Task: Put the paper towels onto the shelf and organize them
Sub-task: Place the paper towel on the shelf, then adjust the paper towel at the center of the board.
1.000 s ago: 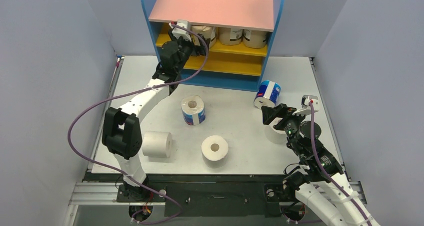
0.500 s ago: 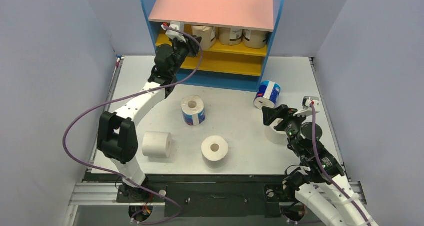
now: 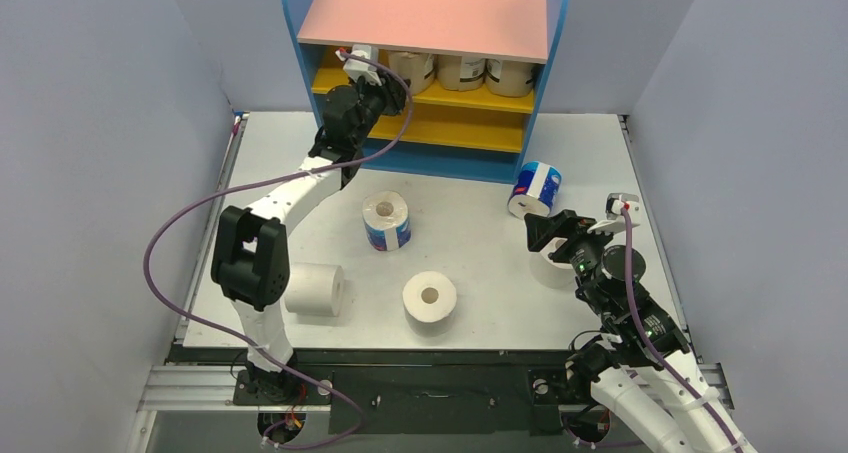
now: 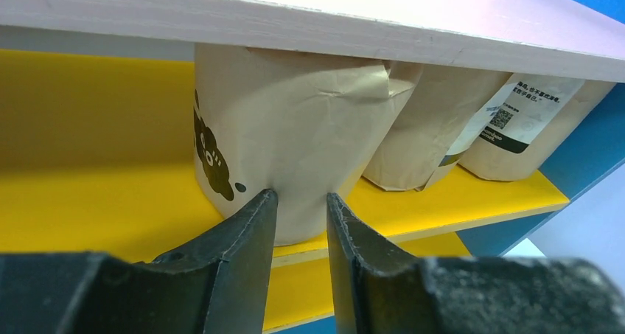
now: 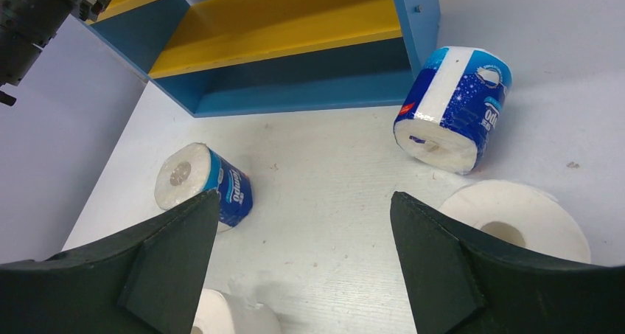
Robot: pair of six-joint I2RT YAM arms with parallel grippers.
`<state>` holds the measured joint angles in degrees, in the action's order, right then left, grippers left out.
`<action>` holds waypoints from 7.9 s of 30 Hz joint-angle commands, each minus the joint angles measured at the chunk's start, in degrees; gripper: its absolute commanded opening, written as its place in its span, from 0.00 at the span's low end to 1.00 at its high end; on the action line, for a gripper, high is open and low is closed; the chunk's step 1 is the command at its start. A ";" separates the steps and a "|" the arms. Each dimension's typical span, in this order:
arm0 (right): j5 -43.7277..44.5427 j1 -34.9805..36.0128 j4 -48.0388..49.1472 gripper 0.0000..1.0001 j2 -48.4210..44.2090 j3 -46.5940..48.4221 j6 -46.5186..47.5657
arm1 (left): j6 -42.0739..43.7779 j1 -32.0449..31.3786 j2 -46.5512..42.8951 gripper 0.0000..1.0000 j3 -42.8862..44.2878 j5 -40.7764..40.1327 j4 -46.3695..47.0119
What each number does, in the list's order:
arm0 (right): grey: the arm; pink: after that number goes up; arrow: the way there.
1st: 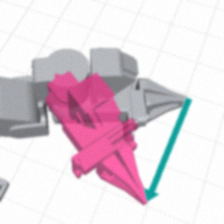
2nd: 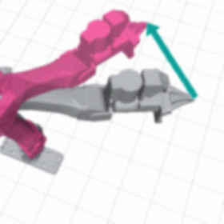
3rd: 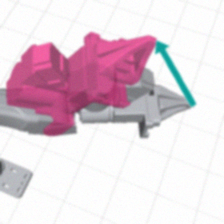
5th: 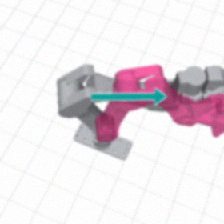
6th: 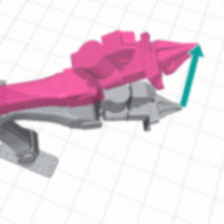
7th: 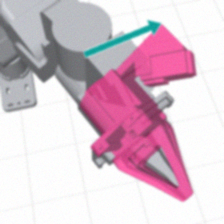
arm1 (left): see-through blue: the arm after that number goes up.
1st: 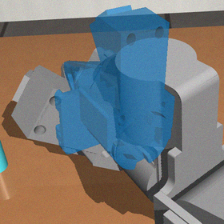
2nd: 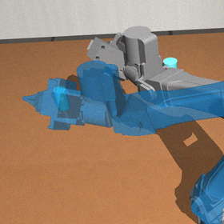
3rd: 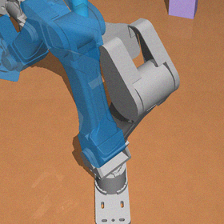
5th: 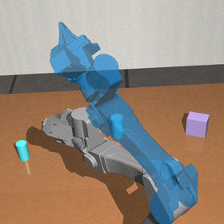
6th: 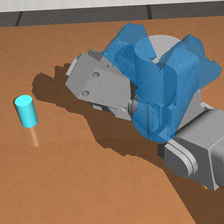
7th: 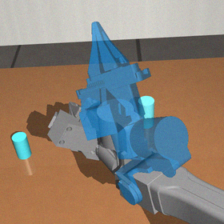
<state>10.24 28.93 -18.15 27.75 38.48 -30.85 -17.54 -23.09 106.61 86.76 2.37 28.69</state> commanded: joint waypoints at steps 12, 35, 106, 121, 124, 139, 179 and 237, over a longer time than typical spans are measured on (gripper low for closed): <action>1.84 -0.09 0.48 0.81 0.76 0.10 0.86 | -0.91 0.58 3.07 0.34 5.80 0.35 1.48; 2.46 -0.10 -0.63 0.81 0.06 0.17 1.14 | -1.79 0.59 6.49 0.36 9.59 0.53 0.40; 2.39 1.49 3.98 0.81 20.27 -1.10 -6.57 | -30.85 -0.06 -53.94 0.96 -45.95 -7.88 -40.55; 1.24 1.57 5.16 0.78 29.20 1.93 -8.24 | -33.73 -0.16 -37.14 0.97 -38.70 -7.28 -41.99; 0.60 1.79 5.51 0.77 29.14 1.59 -8.48 | -34.20 -0.78 -32.42 0.97 -34.40 -8.78 -44.70; -0.05 2.03 5.81 0.76 25.72 -2.50 -8.66 | -31.90 -5.38 -20.86 0.97 -23.35 -18.87 -52.80; -8.19 21.86 -14.83 0.89 43.79 16.27 2.73 | -32.38 -3.97 -32.13 0.96 -34.47 -8.71 -44.40; -6.19 6.91 -14.84 0.44 44.89 17.69 1.41 | -35.12 -2.48 -36.70 0.96 -41.11 -5.37 -41.81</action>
<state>4.29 36.53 -35.14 71.70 54.85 -29.19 -51.72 -26.02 70.91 45.54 -4.16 -15.18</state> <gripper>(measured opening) 0.427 0.965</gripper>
